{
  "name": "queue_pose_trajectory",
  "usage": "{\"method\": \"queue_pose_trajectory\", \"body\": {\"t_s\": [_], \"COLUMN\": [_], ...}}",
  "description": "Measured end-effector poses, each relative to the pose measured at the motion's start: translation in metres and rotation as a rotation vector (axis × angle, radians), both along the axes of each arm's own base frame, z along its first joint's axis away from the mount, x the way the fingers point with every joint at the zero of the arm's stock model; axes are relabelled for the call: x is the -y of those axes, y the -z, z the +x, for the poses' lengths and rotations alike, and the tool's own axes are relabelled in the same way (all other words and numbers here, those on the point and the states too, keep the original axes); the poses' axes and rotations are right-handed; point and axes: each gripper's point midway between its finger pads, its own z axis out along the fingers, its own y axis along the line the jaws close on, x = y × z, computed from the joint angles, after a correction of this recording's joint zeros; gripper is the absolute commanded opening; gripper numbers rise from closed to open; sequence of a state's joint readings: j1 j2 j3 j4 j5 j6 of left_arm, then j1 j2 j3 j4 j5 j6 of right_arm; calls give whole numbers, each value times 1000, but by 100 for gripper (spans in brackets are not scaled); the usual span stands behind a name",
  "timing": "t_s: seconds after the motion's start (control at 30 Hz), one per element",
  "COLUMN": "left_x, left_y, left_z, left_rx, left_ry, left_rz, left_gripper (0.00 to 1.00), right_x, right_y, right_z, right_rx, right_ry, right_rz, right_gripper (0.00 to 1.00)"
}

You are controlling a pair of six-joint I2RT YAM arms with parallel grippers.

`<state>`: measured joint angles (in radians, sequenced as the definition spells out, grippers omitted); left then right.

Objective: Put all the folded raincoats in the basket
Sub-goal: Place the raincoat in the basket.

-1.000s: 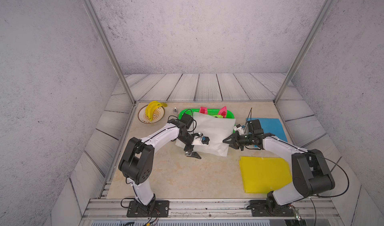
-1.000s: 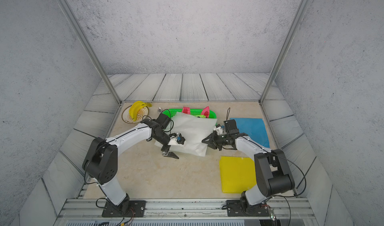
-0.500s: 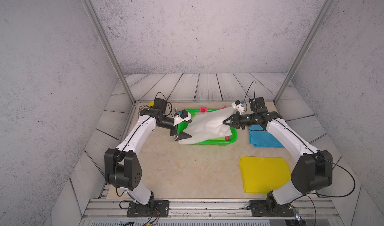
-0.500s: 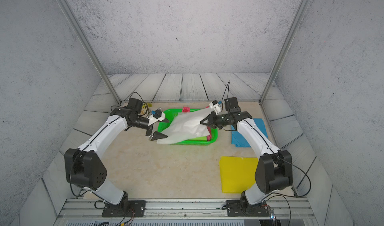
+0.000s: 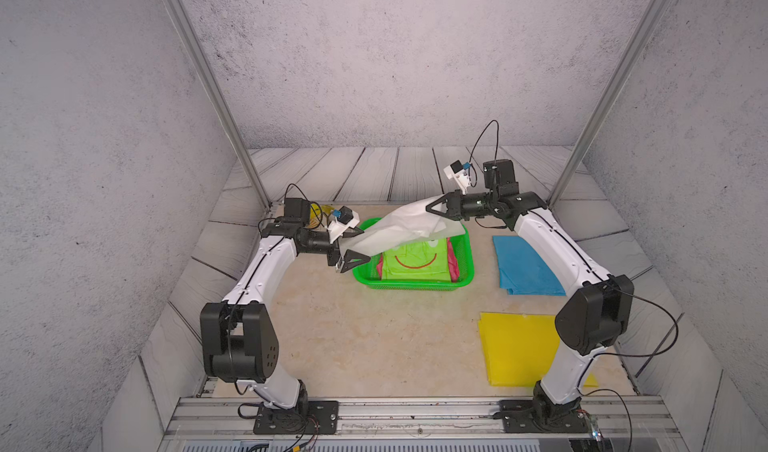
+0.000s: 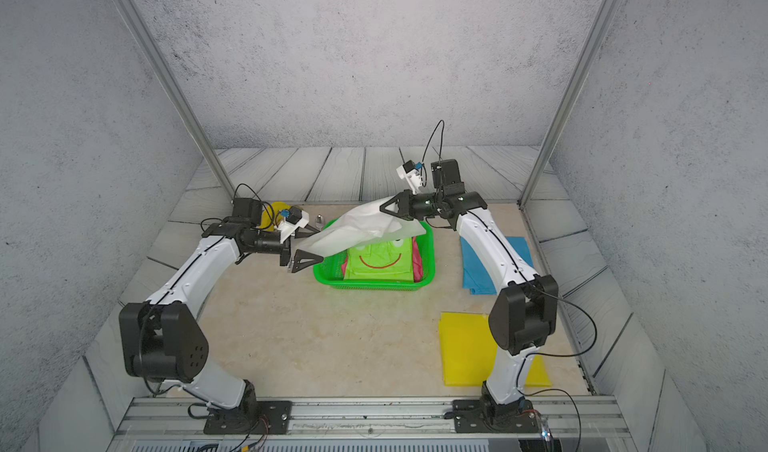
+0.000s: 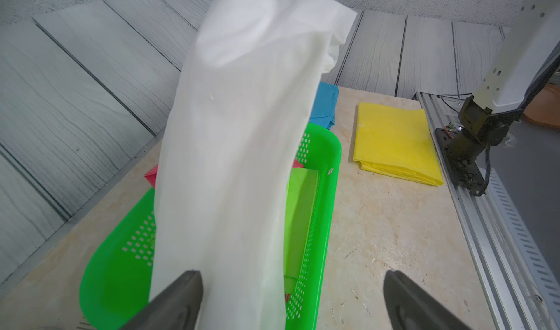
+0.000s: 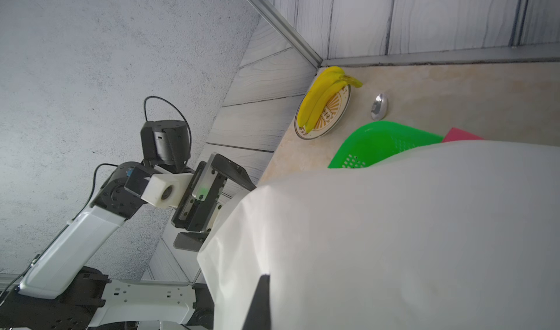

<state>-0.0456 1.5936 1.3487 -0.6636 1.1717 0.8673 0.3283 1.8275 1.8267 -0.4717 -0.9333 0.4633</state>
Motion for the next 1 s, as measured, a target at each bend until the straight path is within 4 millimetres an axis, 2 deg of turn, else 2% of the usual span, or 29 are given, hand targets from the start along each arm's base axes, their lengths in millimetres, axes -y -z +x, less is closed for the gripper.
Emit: {"method": "queue_pose_trajectory", "body": {"t_s": [0.13,0.23,0.4,0.5,0.63,0.77,0.93,1.0], "left_x": [-13,-20,-21,-21,-21,-23,-32,-38], "left_y": [-12,-32,-71,-82,-82,-76,-79,-80], "left_z": [5,8,16,26,37,38,34,30], "left_rx": [12,68,194,224,212,172,151,142], "left_ry": [-23,-21,14,21,27,26,19,18], "left_rz": [-25,-14,12,17,10,3,-29,-44], "left_gripper": [100,99,100,99,100,99,99,100], "right_x": [-6,-9,-11,-12,-15,-20,-23,-25], "right_y": [-15,-24,-32,-45,-64,-78,-76,-66], "right_z": [22,36,47,54,71,87,96,95], "right_rx": [58,93,136,190,283,348,363,347], "right_ry": [3,4,3,-9,-20,-33,-51,-75], "right_rz": [20,33,39,60,110,162,191,203], "right_gripper": [0,0,0,0,0,0,0,0]}}
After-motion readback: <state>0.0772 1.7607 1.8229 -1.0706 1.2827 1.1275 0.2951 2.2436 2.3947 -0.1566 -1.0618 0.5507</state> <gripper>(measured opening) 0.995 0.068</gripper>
